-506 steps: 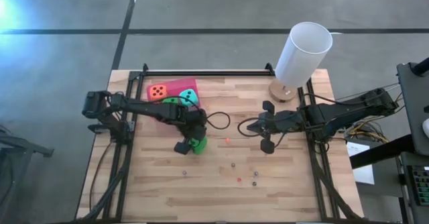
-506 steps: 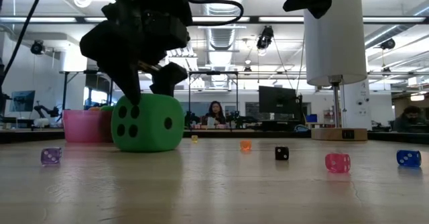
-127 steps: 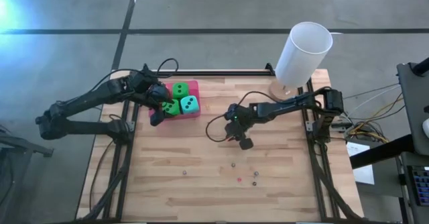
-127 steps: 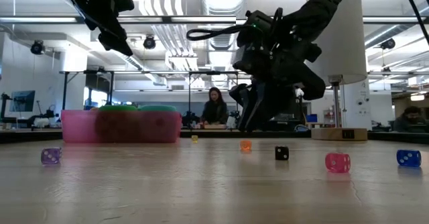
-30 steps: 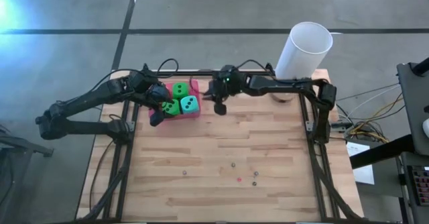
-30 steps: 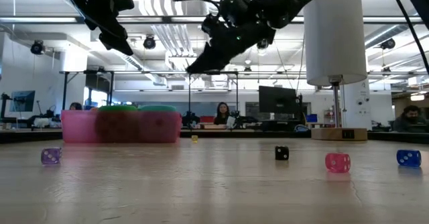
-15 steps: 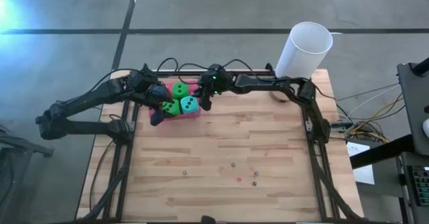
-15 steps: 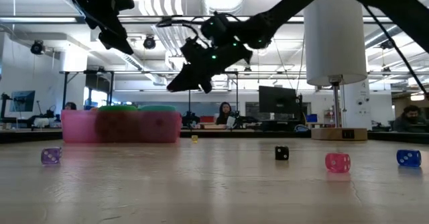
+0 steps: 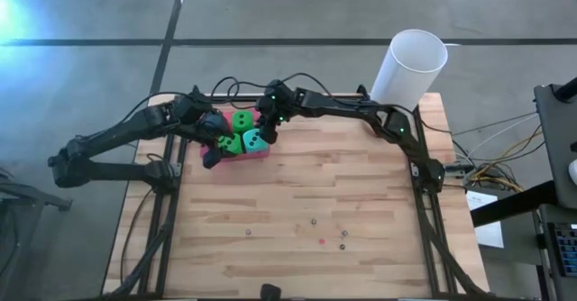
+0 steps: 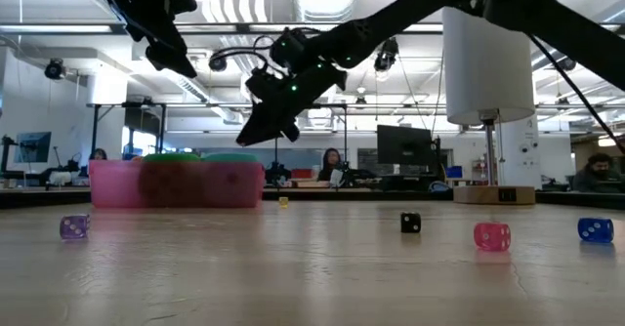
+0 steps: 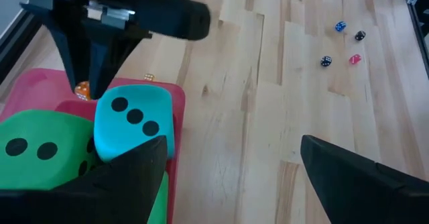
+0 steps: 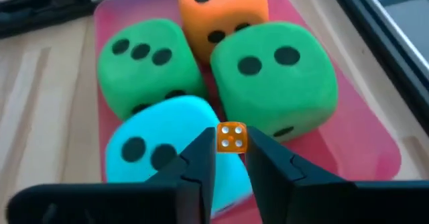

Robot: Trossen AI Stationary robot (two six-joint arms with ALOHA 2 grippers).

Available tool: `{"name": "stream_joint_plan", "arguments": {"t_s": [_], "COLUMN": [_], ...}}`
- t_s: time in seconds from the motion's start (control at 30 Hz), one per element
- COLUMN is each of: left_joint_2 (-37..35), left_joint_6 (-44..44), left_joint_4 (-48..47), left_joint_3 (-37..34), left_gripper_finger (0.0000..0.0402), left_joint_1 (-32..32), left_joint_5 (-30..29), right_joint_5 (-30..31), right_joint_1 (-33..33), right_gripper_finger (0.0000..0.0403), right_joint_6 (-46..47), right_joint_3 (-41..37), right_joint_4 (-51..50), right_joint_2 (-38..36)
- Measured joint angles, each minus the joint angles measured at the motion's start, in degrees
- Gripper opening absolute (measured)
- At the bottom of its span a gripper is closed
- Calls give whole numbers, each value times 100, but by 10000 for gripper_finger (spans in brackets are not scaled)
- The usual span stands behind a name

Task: Pick & Place Dice
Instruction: Put the small orange dice into the red bin

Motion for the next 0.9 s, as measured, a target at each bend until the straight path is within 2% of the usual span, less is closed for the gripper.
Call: {"name": "stream_joint_plan", "arguments": {"t_s": [0.2, 0.33, 0.5, 0.9], "left_joint_2": [0, 0, 0, 0], "left_joint_6": [0, 2, 4, 17], "left_joint_4": [-3, -7, -7, -7], "left_joint_3": [0, 0, 0, -2], "left_gripper_finger": [346, 344, 347, 348], "left_joint_1": [0, 0, -2, -2], "left_joint_5": [0, -1, 0, 0], "right_joint_5": [206, 467, 474, 444], "right_joint_1": [-13, -93, -228, -229], "right_gripper_finger": [134, 156, 166, 160], "right_joint_6": [-45, 245, 532, 365], "right_joint_3": [361, 392, 392, 390], "right_joint_4": [-463, -762, -899, -750], "right_joint_2": [137, 140, 120, 260]}}
